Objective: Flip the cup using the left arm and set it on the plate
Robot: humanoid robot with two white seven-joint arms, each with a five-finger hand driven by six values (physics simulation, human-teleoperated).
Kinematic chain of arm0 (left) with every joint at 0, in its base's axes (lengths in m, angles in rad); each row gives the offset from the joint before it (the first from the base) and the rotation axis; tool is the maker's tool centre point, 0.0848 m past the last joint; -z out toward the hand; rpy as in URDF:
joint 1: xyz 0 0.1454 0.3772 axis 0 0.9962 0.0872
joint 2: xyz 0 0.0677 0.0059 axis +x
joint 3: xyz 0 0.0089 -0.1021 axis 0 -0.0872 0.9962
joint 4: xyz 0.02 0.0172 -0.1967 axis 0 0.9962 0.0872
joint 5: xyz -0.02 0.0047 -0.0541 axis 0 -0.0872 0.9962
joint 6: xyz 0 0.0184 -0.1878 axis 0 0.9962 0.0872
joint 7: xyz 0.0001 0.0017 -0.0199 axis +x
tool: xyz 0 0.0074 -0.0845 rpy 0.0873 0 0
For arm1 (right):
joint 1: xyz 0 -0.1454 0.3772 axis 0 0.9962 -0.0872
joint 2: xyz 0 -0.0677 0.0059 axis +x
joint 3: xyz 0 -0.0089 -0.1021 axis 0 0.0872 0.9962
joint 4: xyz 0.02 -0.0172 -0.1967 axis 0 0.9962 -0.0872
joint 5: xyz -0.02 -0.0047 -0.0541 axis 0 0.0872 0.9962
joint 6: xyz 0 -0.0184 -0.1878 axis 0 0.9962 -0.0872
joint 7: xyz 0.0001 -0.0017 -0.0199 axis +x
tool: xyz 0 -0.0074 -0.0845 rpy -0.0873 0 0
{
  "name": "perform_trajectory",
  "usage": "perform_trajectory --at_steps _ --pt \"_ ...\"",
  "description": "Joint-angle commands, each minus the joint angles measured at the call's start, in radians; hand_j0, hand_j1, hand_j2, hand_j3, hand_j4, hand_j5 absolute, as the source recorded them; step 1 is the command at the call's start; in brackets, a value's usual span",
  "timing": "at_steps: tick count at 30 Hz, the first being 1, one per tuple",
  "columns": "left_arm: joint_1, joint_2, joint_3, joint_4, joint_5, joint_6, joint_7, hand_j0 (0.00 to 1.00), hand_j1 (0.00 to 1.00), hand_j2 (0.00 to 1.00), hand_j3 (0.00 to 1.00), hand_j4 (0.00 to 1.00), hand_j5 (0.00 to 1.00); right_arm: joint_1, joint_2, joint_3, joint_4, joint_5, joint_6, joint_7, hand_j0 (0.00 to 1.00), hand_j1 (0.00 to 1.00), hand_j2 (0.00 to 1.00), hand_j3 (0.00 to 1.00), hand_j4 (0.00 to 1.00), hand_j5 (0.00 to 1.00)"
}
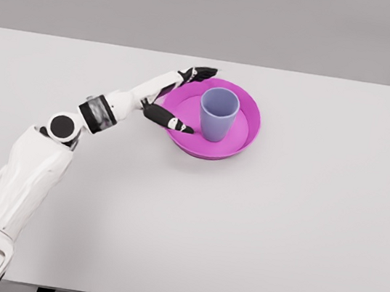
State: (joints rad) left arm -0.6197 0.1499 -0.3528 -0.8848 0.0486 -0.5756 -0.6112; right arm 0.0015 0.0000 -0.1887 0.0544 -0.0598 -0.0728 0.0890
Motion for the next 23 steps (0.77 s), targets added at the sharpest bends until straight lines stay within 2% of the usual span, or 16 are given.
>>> perform_trajectory --at_steps 1,6,7,10,14,17,23 --pt "0.000 0.060 0.002 -0.039 0.016 0.002 0.000 1.00 1.00 1.00 1.00 1.00 1.00 0.000 0.000 0.000 -0.001 0.000 -0.001 0.000 1.00 1.00 1.00 1.00 1.00 1.00" --pt "0.011 0.189 0.008 -0.086 0.023 0.002 0.000 1.00 1.00 1.00 1.00 1.00 1.00 0.000 0.000 0.000 -0.001 0.000 -0.001 0.000 1.00 1.00 1.00 1.00 1.00 1.00" --pt "0.015 0.224 0.008 -0.117 0.025 0.002 0.000 1.00 1.00 1.00 1.00 1.00 1.00 0.000 0.000 0.000 -0.001 0.000 -0.001 0.000 1.00 1.00 1.00 1.00 1.00 1.00" --pt "0.064 0.327 0.041 -0.149 0.115 -0.013 0.000 1.00 1.00 1.00 1.00 1.00 1.00 0.000 0.000 0.000 0.001 0.000 0.001 0.000 1.00 1.00 1.00 1.00 1.00 1.00" --pt "0.124 0.424 0.054 -0.146 0.131 -0.035 0.000 1.00 1.00 1.00 1.00 1.00 1.00 0.000 0.000 0.000 0.001 0.000 -0.001 0.001 1.00 1.00 1.00 1.00 1.00 1.00" --pt "0.169 0.428 0.089 -0.143 0.129 -0.035 0.000 1.00 1.00 1.00 1.00 1.00 1.00 0.000 0.000 0.000 0.001 0.000 -0.001 0.001 1.00 1.00 1.00 1.00 1.00 1.00" --pt "0.172 0.428 0.098 -0.146 0.131 -0.035 0.000 1.00 1.00 1.00 1.00 1.00 1.00 0.000 0.000 0.000 0.001 0.000 -0.001 0.000 1.00 1.00 1.00 1.00 1.00 1.00"
